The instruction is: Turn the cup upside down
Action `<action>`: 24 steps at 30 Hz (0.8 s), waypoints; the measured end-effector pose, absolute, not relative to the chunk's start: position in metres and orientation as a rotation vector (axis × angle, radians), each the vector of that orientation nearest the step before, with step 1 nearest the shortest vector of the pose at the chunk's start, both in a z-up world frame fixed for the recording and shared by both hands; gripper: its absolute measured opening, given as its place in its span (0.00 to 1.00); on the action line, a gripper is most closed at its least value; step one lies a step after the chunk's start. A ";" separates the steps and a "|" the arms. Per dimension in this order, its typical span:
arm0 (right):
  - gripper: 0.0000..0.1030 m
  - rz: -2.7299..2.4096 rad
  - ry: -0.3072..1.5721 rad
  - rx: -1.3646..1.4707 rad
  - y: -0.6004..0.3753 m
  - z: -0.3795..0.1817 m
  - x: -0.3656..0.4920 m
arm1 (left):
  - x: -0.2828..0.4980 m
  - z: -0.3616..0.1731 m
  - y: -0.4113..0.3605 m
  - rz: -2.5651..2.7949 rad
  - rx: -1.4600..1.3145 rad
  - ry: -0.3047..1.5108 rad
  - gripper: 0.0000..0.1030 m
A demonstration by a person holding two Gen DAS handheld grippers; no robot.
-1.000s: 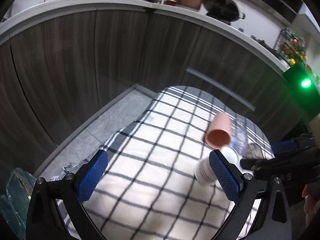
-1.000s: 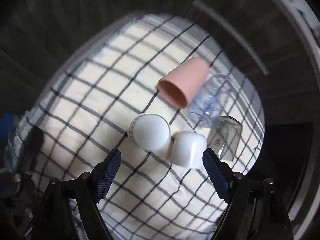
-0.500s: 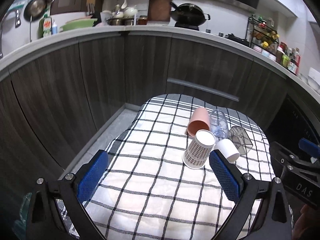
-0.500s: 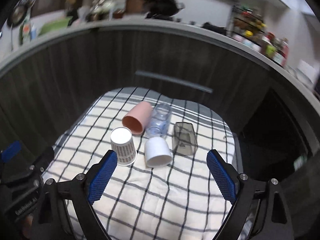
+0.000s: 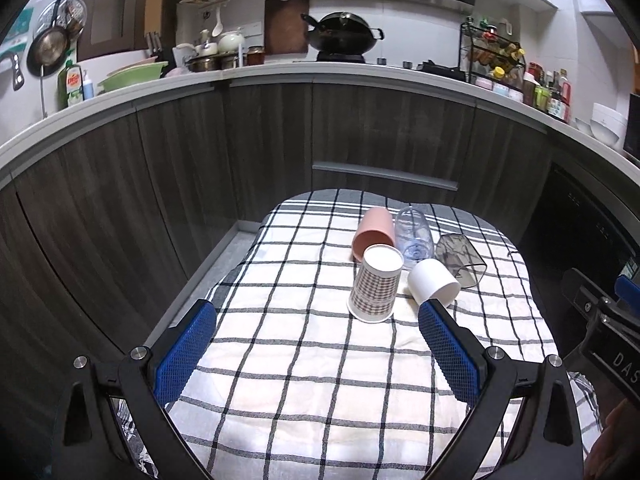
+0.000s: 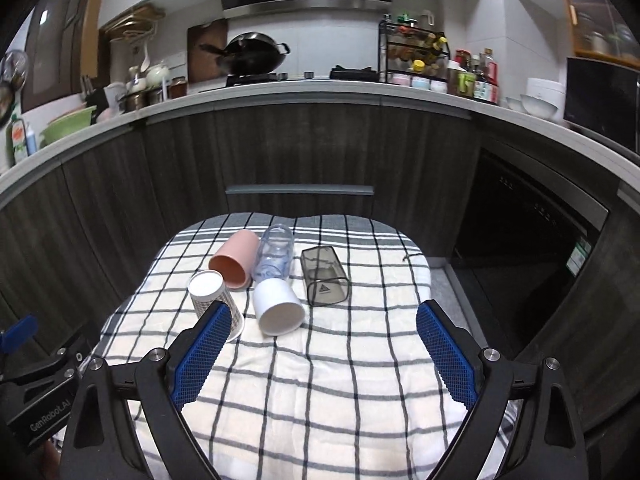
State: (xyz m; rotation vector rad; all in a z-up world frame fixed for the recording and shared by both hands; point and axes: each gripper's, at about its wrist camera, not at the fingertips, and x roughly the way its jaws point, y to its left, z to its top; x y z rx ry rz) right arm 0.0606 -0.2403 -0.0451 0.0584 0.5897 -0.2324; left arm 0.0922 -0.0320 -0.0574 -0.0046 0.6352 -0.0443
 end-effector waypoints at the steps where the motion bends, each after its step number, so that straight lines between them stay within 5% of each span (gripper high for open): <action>1: 0.91 -0.235 0.587 0.061 -0.241 -0.046 0.058 | 0.090 -0.057 -0.033 -0.051 -0.001 0.631 1.00; 24: 0.91 -0.249 0.568 0.070 -0.240 -0.037 0.011 | 0.046 -0.036 -0.039 -0.119 0.006 0.569 1.00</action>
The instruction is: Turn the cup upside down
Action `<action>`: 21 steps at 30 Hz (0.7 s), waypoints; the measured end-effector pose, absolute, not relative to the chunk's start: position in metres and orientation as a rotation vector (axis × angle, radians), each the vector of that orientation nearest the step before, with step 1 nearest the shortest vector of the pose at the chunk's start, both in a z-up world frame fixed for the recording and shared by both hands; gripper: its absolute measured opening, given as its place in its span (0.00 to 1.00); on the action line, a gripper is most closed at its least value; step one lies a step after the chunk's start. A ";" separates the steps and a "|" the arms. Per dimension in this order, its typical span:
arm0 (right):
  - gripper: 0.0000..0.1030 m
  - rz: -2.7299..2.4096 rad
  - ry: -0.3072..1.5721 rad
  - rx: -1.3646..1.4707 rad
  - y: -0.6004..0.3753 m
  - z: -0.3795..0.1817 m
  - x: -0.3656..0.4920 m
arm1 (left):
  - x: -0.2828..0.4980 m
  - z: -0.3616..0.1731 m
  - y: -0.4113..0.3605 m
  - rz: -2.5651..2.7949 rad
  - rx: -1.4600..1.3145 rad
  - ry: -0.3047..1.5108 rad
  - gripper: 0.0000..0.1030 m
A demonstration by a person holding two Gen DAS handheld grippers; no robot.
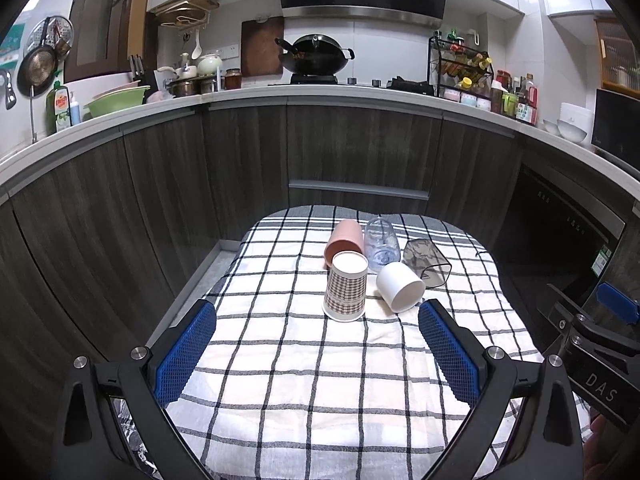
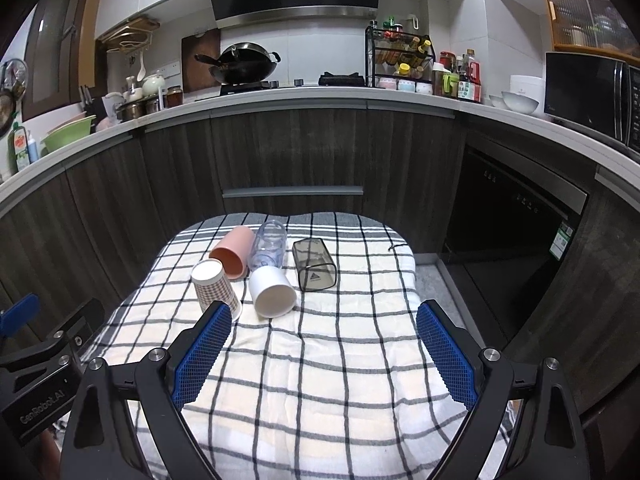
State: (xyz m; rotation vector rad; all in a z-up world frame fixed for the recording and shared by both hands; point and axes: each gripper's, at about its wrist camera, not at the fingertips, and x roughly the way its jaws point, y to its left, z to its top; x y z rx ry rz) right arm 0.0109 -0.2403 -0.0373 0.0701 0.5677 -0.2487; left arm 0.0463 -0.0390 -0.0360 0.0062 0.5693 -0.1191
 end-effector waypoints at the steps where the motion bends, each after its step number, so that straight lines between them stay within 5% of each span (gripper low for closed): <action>1: 0.91 -0.248 0.566 0.068 -0.240 -0.035 0.009 | 0.044 -0.035 -0.039 -0.121 0.002 0.569 1.00; 21: 0.94 -0.242 0.481 0.038 -0.228 -0.002 -0.030 | 0.011 -0.012 -0.035 -0.119 0.005 0.518 1.00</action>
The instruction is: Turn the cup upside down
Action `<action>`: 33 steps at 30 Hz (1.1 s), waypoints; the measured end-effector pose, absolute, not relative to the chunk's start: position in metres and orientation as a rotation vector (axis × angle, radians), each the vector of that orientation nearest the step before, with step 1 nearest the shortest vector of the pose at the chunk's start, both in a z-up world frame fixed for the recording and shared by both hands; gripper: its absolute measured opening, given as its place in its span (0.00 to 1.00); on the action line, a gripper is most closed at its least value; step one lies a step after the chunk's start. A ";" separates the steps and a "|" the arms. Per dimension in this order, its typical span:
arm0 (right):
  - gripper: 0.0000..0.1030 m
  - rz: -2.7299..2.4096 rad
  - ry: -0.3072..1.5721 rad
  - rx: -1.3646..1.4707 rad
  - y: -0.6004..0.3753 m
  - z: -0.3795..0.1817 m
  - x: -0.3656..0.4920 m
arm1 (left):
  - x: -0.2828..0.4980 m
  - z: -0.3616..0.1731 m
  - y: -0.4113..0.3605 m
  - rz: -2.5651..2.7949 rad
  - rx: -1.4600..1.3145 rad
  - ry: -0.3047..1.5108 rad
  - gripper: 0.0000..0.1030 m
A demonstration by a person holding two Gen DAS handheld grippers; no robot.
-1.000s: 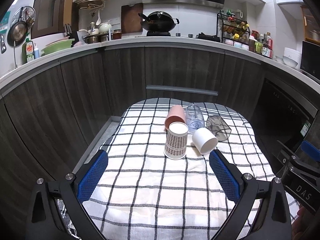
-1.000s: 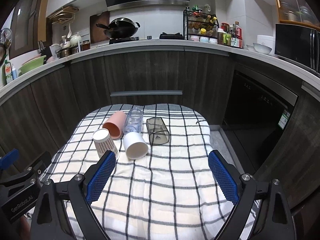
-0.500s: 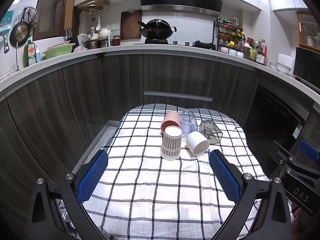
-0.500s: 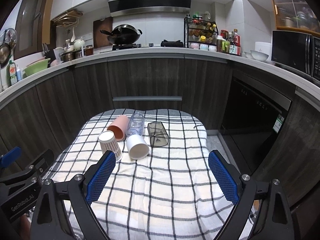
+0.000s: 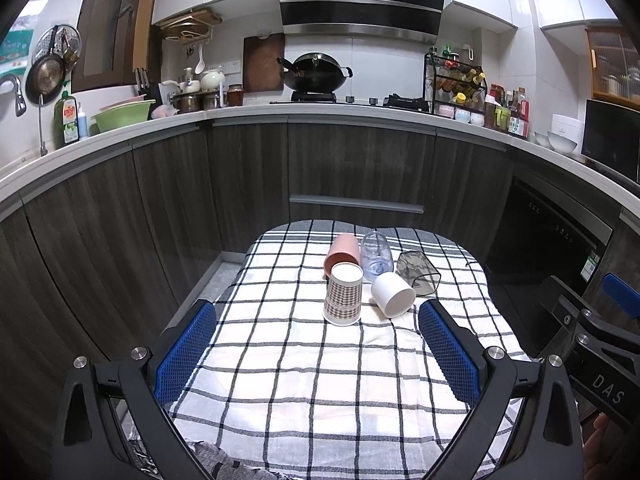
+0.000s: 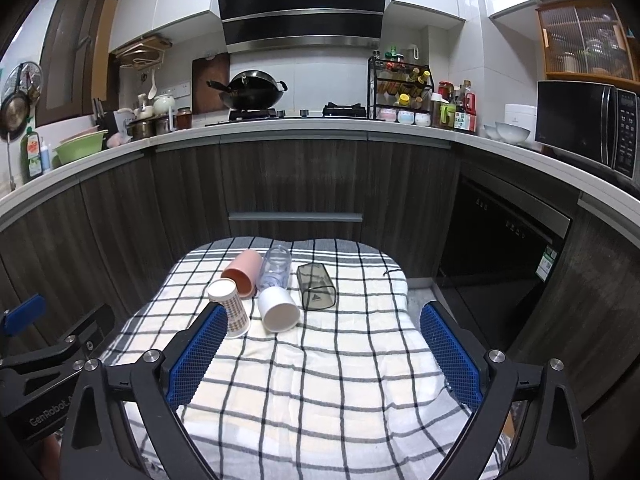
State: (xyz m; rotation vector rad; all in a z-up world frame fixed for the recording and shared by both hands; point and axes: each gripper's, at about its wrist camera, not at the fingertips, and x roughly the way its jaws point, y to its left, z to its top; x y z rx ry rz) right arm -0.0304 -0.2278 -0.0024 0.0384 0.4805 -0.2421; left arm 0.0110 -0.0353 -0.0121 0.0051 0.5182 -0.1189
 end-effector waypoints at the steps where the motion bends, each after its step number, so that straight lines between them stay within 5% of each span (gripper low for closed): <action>1: 0.94 -0.243 0.481 0.037 -0.228 -0.002 -0.030 | 0.010 -0.012 -0.035 -0.119 0.005 0.518 1.00; 33: 0.94 -0.232 0.473 0.033 -0.220 0.002 -0.035 | 0.005 -0.005 -0.032 -0.122 0.005 0.502 1.00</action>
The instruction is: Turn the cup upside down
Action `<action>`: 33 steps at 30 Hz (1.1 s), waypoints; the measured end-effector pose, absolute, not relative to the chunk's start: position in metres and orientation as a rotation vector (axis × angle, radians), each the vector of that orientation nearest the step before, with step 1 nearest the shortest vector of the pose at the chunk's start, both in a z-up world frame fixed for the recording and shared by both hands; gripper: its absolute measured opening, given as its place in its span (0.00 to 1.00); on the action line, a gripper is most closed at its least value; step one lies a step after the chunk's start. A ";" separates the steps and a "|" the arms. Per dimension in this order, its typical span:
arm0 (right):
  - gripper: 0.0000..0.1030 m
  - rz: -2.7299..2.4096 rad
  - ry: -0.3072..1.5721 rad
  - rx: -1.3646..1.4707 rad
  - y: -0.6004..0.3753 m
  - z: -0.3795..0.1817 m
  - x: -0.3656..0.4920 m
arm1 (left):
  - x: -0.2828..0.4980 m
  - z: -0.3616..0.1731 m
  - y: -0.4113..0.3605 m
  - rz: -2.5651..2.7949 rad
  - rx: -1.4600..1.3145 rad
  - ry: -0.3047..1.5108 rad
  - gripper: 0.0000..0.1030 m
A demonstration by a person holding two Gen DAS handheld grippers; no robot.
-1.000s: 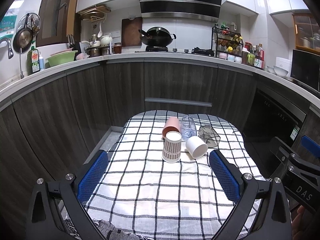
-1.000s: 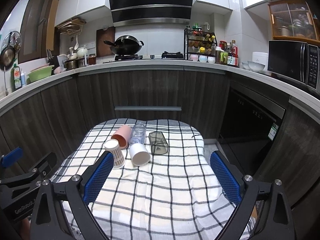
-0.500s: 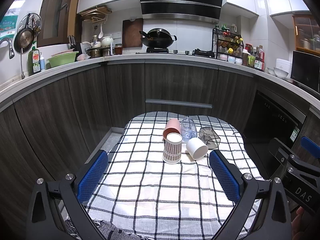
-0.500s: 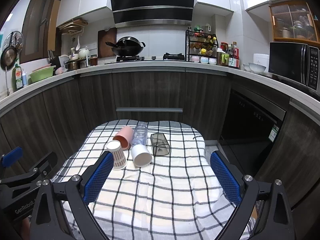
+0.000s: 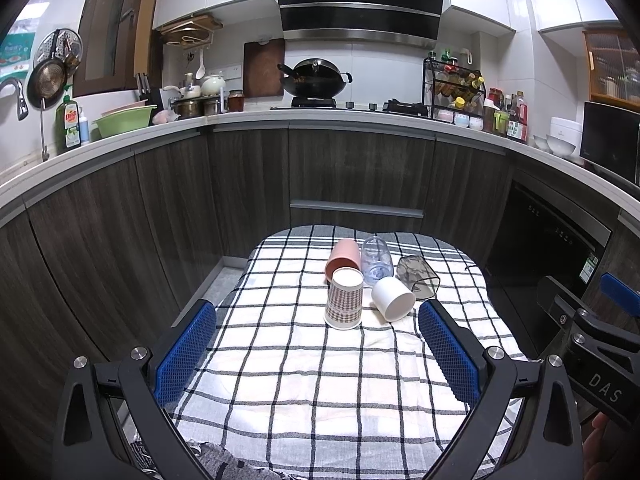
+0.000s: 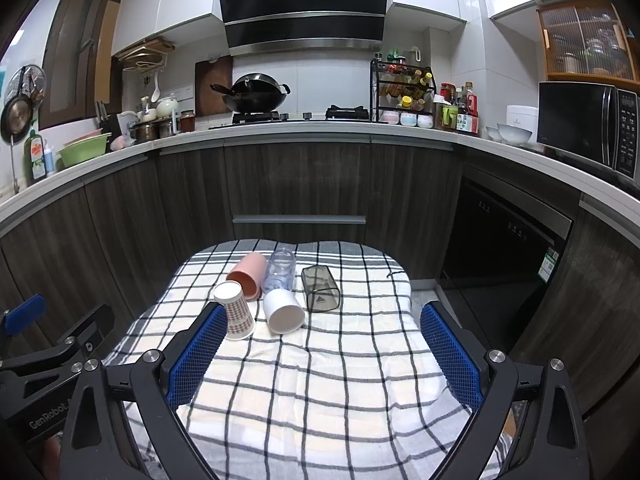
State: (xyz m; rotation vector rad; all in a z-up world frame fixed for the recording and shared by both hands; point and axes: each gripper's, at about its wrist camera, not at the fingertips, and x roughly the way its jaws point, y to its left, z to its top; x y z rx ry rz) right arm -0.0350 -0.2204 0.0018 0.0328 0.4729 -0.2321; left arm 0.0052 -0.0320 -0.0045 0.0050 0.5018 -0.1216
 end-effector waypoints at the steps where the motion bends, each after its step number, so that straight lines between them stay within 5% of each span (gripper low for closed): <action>1: 0.94 -0.232 0.473 0.032 -0.220 0.002 -0.035 | 0.005 -0.004 -0.032 -0.124 0.007 0.500 1.00; 33: 0.94 -0.235 0.487 0.048 -0.221 0.000 -0.032 | 0.008 -0.004 -0.031 -0.120 0.001 0.509 1.00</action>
